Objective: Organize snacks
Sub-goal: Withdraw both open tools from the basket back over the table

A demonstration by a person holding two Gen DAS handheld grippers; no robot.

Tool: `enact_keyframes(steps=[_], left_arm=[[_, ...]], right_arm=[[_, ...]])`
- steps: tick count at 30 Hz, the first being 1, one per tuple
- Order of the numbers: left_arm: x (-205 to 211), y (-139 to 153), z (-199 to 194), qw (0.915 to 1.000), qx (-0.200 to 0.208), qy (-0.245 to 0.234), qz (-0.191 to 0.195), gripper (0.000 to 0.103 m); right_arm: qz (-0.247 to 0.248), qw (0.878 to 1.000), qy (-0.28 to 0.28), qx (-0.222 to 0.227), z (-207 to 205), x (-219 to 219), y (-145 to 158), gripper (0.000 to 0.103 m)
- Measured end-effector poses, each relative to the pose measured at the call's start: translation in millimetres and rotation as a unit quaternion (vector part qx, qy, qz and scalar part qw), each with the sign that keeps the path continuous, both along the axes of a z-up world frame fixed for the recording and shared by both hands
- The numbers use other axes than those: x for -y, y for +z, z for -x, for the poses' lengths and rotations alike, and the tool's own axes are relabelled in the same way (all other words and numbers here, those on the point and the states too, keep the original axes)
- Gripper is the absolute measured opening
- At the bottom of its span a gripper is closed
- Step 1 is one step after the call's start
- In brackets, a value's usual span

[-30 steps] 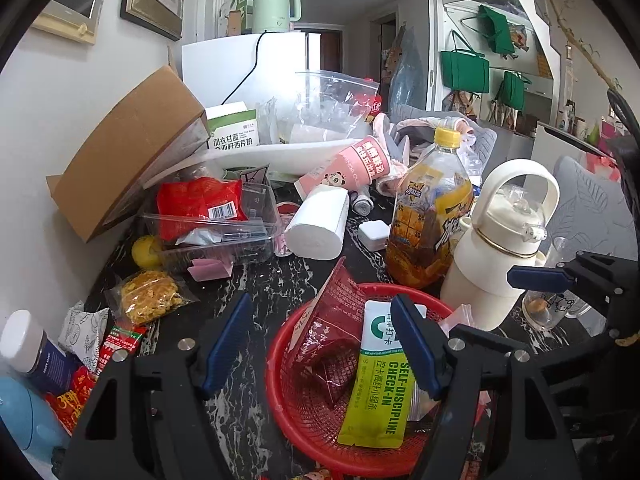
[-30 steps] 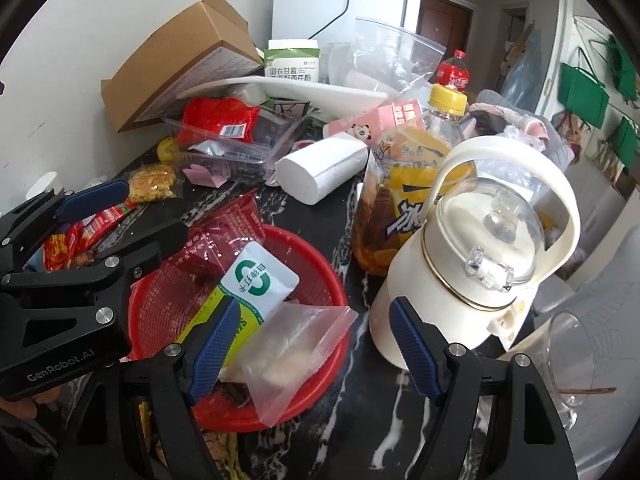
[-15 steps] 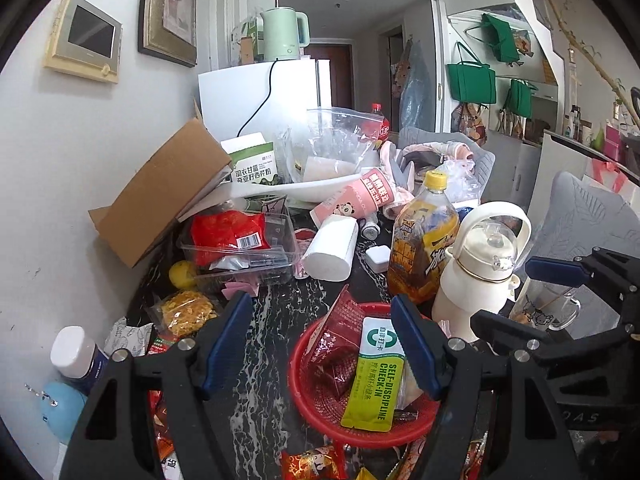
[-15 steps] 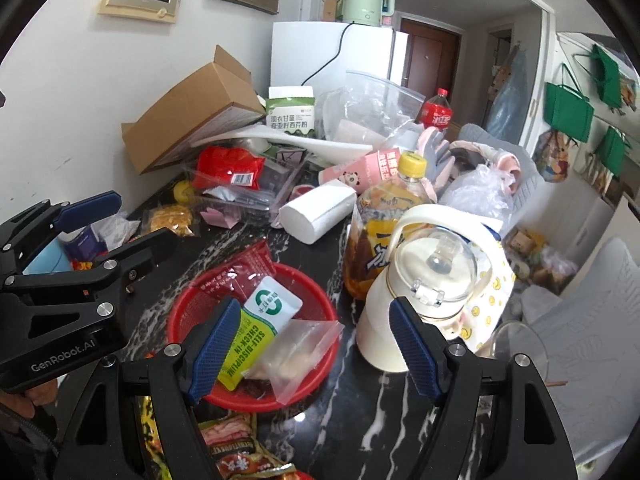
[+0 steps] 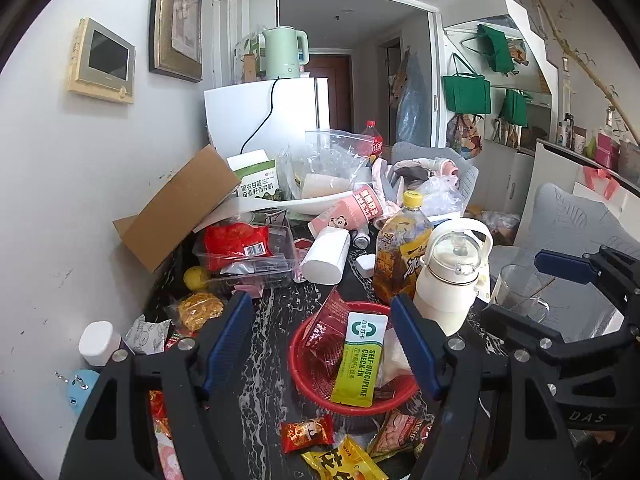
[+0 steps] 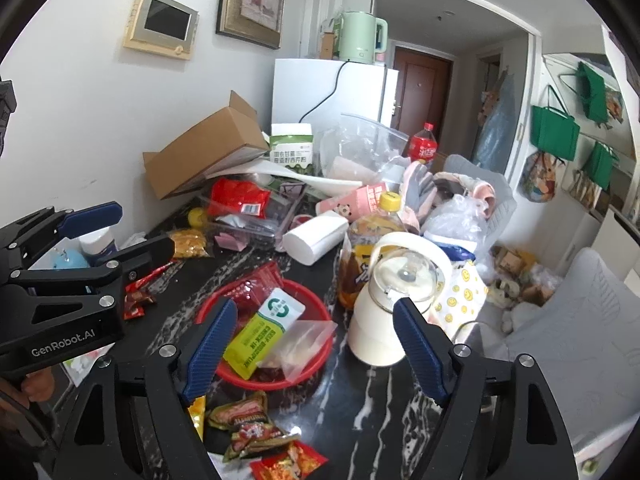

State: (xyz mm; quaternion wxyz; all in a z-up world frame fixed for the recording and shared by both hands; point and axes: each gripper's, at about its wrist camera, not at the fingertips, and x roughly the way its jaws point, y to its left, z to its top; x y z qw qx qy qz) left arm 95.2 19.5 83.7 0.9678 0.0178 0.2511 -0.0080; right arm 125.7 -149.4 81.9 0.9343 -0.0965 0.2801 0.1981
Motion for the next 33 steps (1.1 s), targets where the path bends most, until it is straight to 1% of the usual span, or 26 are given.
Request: enact_keyframes(steps=[4, 9, 15, 20, 23, 27, 30, 33], left_arm=[[4, 4, 18, 1.0, 0.004, -0.007, -0.003, 0.071], [7, 4, 39, 0.9998, 0.006, -0.018, 0.0, 0.071], [11, -4, 61, 0.9996, -0.003, -0.028, 0.004, 0.071], [14, -14, 79, 0.9997, -0.008, -0.025, 0.0, 0.071], [14, -23, 87, 0.9997, -0.014, -0.021, 0.002, 0.071], [13, -37, 95, 0.9992, -0.03, -0.022, 0.014, 0.071], [12, -52, 98, 0.9987, -0.041, -0.022, 0.021, 0.071], [13, -68, 100, 0.9976, -0.059, -0.023, 0.028, 0.071]], right_arm=[[-0.001, 1.0, -0.001, 0.009, 20, 4, 6, 0.081], [-0.006, 1.0, -0.005, 0.011, 43, 9, 6, 0.082], [-0.013, 1.0, -0.01, 0.008, 66, 16, 1, 0.083], [-0.02, 1.0, -0.018, 0.0, 82, 23, -8, 0.083], [-0.026, 0.999, -0.026, -0.01, 90, 27, -18, 0.083], [-0.042, 0.998, -0.025, -0.034, 98, 33, -36, 0.083], [-0.054, 0.997, -0.023, -0.056, 103, 35, -54, 0.083], [-0.052, 0.996, -0.022, -0.073, 107, 36, -69, 0.083]])
